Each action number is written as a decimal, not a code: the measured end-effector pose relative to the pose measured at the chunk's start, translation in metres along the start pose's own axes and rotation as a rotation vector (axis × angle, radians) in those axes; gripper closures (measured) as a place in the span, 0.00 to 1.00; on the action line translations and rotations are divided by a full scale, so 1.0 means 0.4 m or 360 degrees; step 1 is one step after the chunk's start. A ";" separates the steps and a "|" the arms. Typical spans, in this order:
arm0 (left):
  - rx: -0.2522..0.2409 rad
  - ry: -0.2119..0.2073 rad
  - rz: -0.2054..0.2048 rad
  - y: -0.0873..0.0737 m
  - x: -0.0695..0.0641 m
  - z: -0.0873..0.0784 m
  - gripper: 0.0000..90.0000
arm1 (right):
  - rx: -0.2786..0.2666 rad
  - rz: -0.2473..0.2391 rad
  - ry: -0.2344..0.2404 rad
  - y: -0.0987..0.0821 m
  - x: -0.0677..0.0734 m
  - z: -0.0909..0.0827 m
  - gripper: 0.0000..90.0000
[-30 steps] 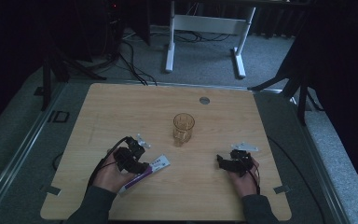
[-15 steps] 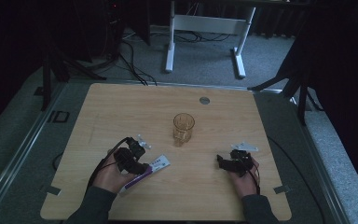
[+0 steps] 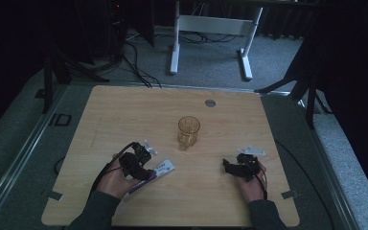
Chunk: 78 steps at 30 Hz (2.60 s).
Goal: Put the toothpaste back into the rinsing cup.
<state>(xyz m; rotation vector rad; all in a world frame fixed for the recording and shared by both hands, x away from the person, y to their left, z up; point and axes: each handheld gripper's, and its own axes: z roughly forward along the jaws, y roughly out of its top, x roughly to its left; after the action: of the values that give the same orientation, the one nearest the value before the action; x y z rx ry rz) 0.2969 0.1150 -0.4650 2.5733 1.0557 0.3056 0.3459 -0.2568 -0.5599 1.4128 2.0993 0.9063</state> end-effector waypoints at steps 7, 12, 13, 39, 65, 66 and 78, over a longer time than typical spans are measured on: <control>0.0033 0.0006 0.0024 0.003 -0.003 0.004 0.60 | 0.0000 0.0000 0.0000 0.000 0.000 0.000 0.23; 0.0058 0.0014 0.0037 0.004 -0.005 0.011 0.60 | 0.0000 0.0000 0.0000 0.000 0.000 0.000 0.23; 0.0061 0.0015 0.0037 0.004 -0.006 0.012 0.60 | 0.0000 0.0001 0.0000 0.000 0.000 0.000 0.23; 0.0220 -0.0008 0.0146 0.018 -0.019 0.045 0.60 | 0.0000 0.0000 0.0000 0.000 0.000 0.000 0.23; 0.0361 -0.0010 0.0178 0.028 -0.026 0.090 0.60 | 0.0000 0.0000 0.0000 0.000 0.000 0.000 0.23; 0.0369 -0.0007 0.0184 0.029 -0.025 0.092 0.60 | 0.0000 0.0000 0.0000 0.000 0.000 0.000 0.23; 0.0436 -0.0028 0.0178 0.035 -0.023 0.119 0.67 | 0.0000 0.0000 0.0000 0.000 0.000 0.000 0.23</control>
<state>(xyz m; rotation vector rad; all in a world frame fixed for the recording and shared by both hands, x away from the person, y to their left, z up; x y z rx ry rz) 0.3148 0.0882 -0.5040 2.8791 1.0102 0.1750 0.3459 -0.2568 -0.5599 1.4129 2.0994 0.9063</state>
